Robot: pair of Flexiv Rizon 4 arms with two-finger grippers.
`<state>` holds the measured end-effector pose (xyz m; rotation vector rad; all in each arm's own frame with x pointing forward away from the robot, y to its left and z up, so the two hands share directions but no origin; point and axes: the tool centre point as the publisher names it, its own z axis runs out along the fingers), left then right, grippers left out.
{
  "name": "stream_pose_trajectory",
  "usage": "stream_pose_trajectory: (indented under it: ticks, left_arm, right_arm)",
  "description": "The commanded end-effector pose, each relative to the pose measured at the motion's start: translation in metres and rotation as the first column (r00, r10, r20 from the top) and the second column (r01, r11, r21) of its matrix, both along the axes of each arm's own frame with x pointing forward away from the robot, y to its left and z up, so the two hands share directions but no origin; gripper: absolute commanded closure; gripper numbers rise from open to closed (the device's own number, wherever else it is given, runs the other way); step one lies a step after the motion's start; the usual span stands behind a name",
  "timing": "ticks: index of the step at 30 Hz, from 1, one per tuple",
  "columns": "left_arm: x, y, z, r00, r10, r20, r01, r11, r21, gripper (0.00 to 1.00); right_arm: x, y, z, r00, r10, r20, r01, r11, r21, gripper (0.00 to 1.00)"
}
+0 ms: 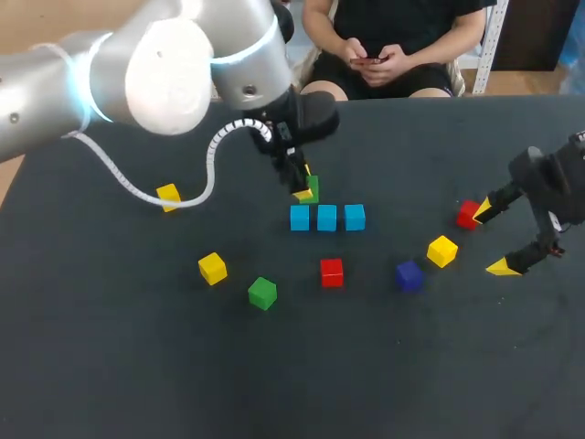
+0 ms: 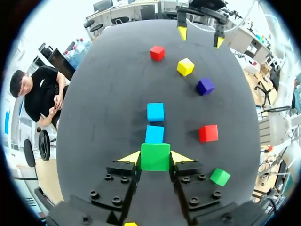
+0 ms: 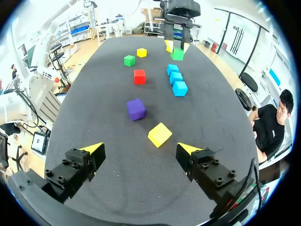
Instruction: Place the blue cubes, place green cubes on the blue cubes, place the yellow cubes on the green cubes, then place the red cubes on the yellow cubes, and place purple cube on the red cubes.
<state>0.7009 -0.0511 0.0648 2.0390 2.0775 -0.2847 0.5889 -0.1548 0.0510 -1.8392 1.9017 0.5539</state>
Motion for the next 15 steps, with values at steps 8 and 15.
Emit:
stream_pose_trajectory:
  ticks: [8,15]
  left_arm:
    - [0.007,-0.007,-0.014,0.999,-0.016,-0.041,0.017,1.0,0.014,1.0]
    - [0.006,-0.006,-0.02,0.998,-0.014,-0.055,0.014,1.0,-0.008,1.0]
  right_arm:
    - [0.001,0.0,-0.001,1.0,0.001,0.0,-0.001,1.0,0.002,0.0]
    - [0.001,0.0,-0.001,1.0,0.001,0.0,-0.001,1.0,0.002,0.0]
